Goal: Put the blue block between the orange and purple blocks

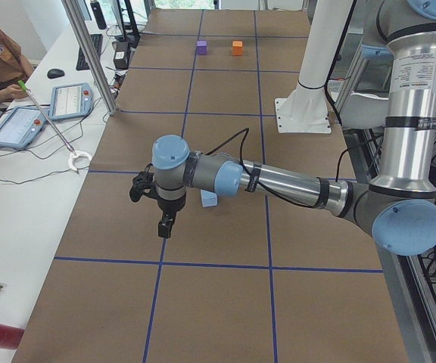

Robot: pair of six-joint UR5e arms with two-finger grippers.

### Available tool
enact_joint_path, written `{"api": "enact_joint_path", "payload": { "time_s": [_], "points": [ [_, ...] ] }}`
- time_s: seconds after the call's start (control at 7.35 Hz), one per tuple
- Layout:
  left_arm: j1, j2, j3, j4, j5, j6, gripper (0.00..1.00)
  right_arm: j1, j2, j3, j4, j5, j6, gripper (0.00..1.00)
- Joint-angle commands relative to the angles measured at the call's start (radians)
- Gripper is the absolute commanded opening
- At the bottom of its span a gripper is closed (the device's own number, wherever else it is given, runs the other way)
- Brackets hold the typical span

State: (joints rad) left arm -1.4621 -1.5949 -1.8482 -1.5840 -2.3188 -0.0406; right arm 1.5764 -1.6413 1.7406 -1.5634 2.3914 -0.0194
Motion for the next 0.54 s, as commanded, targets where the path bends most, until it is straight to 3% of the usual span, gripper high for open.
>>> {"api": "enact_joint_path", "payload": {
  "time_s": [0.0, 0.41],
  "points": [
    [0.107, -0.002, -0.047, -0.019, -0.016, -0.27, 1.0, -0.004, 0.0, 0.007, -0.004, -0.008, -0.001, 1.0],
    [0.271, 0.001, -0.117, -0.069, 0.019, -0.655, 1.0, -0.021, 0.021, 0.013, -0.004, -0.005, 0.001, 1.0]
  ]
}}
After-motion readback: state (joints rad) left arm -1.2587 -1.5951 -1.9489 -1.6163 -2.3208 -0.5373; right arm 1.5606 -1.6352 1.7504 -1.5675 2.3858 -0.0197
